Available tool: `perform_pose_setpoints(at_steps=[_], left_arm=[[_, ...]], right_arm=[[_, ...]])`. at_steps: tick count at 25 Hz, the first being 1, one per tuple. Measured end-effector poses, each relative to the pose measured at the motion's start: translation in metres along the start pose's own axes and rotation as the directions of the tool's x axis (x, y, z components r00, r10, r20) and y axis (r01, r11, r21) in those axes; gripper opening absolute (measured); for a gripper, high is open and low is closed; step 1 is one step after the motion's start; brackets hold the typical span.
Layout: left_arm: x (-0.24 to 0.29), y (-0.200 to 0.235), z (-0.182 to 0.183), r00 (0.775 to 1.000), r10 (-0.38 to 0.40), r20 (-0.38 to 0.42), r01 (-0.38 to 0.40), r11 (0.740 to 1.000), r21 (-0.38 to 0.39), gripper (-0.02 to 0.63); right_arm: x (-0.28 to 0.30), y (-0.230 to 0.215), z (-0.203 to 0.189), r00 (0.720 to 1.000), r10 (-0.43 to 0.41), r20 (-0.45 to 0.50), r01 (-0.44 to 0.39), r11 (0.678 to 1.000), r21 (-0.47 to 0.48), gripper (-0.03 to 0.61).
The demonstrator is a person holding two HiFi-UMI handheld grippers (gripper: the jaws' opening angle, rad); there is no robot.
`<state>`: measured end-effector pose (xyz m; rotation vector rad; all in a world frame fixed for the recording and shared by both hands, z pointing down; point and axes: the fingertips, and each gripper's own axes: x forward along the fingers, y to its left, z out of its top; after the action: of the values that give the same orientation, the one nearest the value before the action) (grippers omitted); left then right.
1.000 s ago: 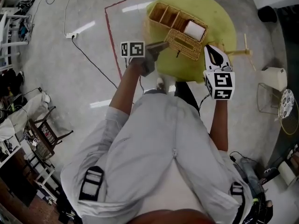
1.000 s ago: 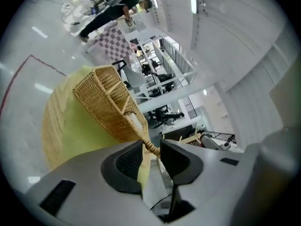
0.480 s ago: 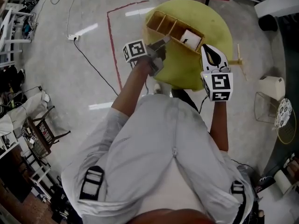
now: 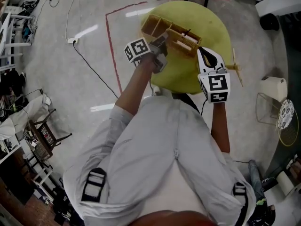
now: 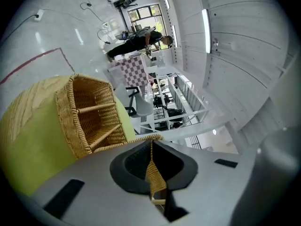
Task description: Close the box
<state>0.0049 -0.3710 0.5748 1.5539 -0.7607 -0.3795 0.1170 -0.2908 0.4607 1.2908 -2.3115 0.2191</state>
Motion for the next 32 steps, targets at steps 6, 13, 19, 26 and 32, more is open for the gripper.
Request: perform_pose_setpoints(at_steps=[6,13,19,26,32], left_arm=[[0.031,0.025,0.001,0.990,0.138,-0.042,-0.123,0.962,0.245,0.038],[0.051,0.062,-0.006,0.919,0.383,-0.090,-0.284,0.804,0.523,0.038],[0.052,0.073,-0.013,0.889,0.445,-0.105,-0.307,0.751,0.584,0.037],[0.045,0.066,-0.014,0.908,0.408,-0.100,-0.256,0.726,0.639,0.038],[0.016,0.022,-0.003,0.949,0.312,-0.053,-0.160,0.618,0.770,0.038]], right_arm=[[0.009,-0.007,-0.010,0.999,0.033,-0.018,-0.033,0.999,0.031,0.023],[0.019,-0.008,-0.023,0.997,0.071,-0.041,-0.069,0.996,0.049,0.023],[0.022,-0.007,-0.024,0.996,0.077,-0.043,-0.075,0.996,0.047,0.023],[0.014,-0.003,-0.020,0.998,0.049,-0.028,-0.048,0.998,0.037,0.023],[0.000,0.006,-0.002,1.000,0.010,0.007,-0.010,1.000,0.025,0.023]])
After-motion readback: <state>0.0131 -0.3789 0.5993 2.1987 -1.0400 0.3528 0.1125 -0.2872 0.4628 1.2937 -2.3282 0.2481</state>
